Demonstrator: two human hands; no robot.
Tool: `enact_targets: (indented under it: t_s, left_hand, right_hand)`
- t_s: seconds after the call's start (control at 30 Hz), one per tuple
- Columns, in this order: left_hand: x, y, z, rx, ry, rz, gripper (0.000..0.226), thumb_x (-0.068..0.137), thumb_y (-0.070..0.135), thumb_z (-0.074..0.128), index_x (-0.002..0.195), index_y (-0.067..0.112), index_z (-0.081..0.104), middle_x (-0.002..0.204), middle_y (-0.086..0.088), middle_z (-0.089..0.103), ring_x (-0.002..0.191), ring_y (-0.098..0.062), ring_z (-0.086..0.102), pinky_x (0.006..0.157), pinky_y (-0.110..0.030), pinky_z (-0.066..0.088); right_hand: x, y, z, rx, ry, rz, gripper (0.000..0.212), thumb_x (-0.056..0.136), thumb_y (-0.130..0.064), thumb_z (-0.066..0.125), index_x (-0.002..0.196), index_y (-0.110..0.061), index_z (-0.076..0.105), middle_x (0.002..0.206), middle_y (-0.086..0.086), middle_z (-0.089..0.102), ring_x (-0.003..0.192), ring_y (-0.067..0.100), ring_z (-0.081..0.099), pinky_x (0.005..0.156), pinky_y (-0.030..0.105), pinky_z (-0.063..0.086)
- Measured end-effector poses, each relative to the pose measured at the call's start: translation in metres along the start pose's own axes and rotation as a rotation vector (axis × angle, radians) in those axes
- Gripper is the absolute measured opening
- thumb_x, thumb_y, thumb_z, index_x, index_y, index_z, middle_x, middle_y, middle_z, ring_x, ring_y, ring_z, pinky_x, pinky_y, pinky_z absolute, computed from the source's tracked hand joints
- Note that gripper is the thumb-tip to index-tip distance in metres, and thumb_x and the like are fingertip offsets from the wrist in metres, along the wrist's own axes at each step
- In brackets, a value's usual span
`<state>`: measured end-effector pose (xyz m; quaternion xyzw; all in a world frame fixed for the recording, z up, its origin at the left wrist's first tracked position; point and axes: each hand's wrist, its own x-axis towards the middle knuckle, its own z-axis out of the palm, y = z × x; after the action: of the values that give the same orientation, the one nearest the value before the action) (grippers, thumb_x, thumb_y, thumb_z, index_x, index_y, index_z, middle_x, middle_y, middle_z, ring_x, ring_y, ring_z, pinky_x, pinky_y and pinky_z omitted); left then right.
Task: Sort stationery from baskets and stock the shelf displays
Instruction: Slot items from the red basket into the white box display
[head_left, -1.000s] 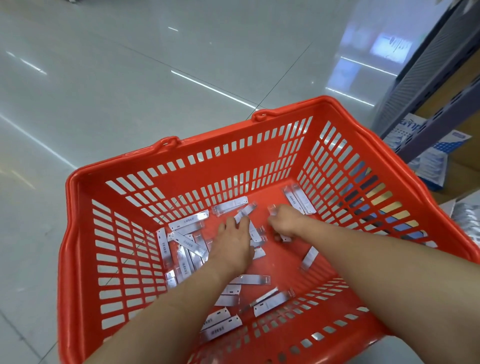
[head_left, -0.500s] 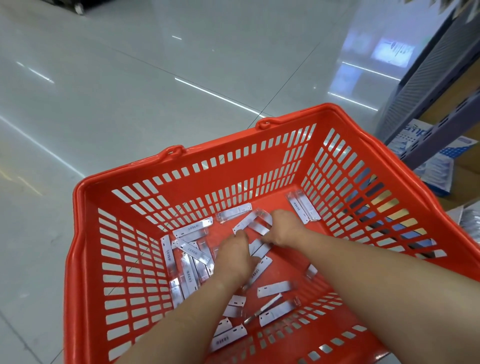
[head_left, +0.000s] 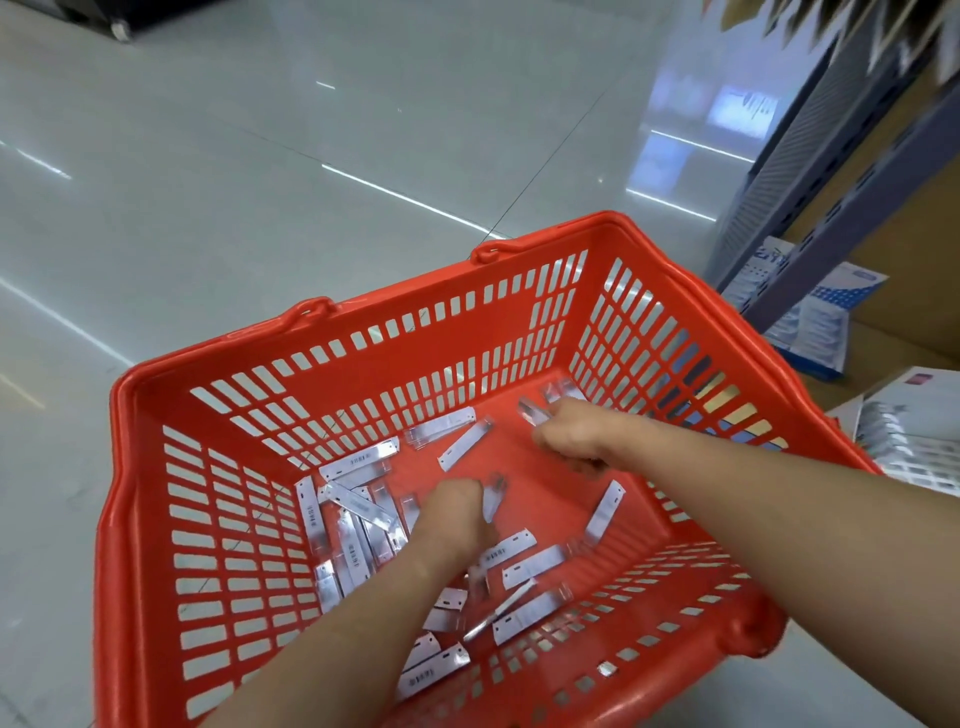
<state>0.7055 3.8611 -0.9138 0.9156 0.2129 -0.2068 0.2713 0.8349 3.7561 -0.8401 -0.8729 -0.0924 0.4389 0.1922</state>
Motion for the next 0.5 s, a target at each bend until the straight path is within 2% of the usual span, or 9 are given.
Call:
enact_targets:
  t_s: [0.07,0.13,0.17,0.23,0.33,0.4,0.5]
  left_hand:
    - [-0.002,0.0,-0.006,-0.098,-0.031,-0.07,0.018,0.078,0.026,0.072,0.088,0.012,0.066,0.084,-0.002,0.066,0.072,-0.016,0.057,0.057,-0.021,0.039]
    - [-0.002,0.001,-0.015,-0.342,-0.016,-0.15,0.014,0.078,0.025,0.071,0.074,0.012,0.067,0.068,-0.001,0.065,0.059,-0.013,0.057,0.048,-0.021,0.04]
    - [-0.003,0.006,-0.021,-0.528,-0.015,-0.188,0.014,0.079,0.022,0.072,0.073,0.009,0.069,0.068,-0.004,0.067,0.057,-0.014,0.059,0.05,-0.022,0.045]
    - [-0.005,0.019,-0.038,-0.882,0.011,-0.217,0.014,0.083,0.017,0.072,0.076,0.005,0.071,0.072,-0.011,0.071,0.061,-0.02,0.063,0.06,-0.033,0.052]
    - [-0.014,0.044,-0.065,-1.185,0.126,-0.166,0.015,0.085,0.011,0.07,0.071,0.005,0.069,0.067,-0.011,0.068,0.063,-0.023,0.062,0.061,-0.032,0.047]
    - [-0.02,0.057,-0.076,-1.27,0.191,-0.121,0.015,0.082,0.015,0.074,0.07,0.007,0.071,0.072,-0.017,0.069,0.067,-0.027,0.063,0.065,-0.038,0.048]
    - [-0.035,0.073,-0.089,-1.299,0.272,-0.063,0.02,0.083,0.023,0.075,0.067,0.012,0.072,0.072,-0.014,0.071,0.066,-0.027,0.063,0.067,-0.041,0.049]
  right_hand:
    - [-0.005,0.006,-0.003,0.026,-0.023,-0.018,0.016,0.093,-0.022,0.054,0.089,-0.007,0.05,0.066,0.01,0.048,0.045,0.018,0.041,0.041,0.02,0.029]
    - [-0.01,0.008,-0.005,0.07,-0.036,-0.04,0.027,0.094,-0.032,0.06,0.099,-0.006,0.052,0.07,0.01,0.049,0.048,0.017,0.041,0.041,0.022,0.028]
    - [-0.015,0.007,-0.006,0.105,-0.033,-0.052,0.032,0.094,-0.037,0.059,0.103,-0.007,0.054,0.072,0.009,0.05,0.048,0.016,0.041,0.041,0.021,0.028]
    - [-0.029,0.004,-0.006,0.243,-0.072,-0.059,0.037,0.095,-0.044,0.055,0.107,-0.009,0.059,0.068,0.004,0.051,0.045,0.012,0.036,0.039,0.019,0.025]
    - [-0.057,-0.001,-0.007,0.409,-0.232,-0.119,0.043,0.091,-0.053,0.057,0.097,-0.011,0.064,0.068,0.001,0.065,0.042,0.007,0.03,0.039,0.018,0.021]
    - [-0.075,-0.002,-0.012,0.452,-0.286,-0.209,0.032,0.088,-0.046,0.066,0.088,-0.013,0.064,0.079,0.005,0.07,0.043,0.006,0.029,0.038,0.018,0.02]
    - [-0.097,-0.002,-0.032,0.465,-0.283,-0.303,0.017,0.086,-0.025,0.072,0.082,-0.011,0.063,0.076,0.007,0.068,0.04,0.005,0.03,0.037,0.017,0.021]
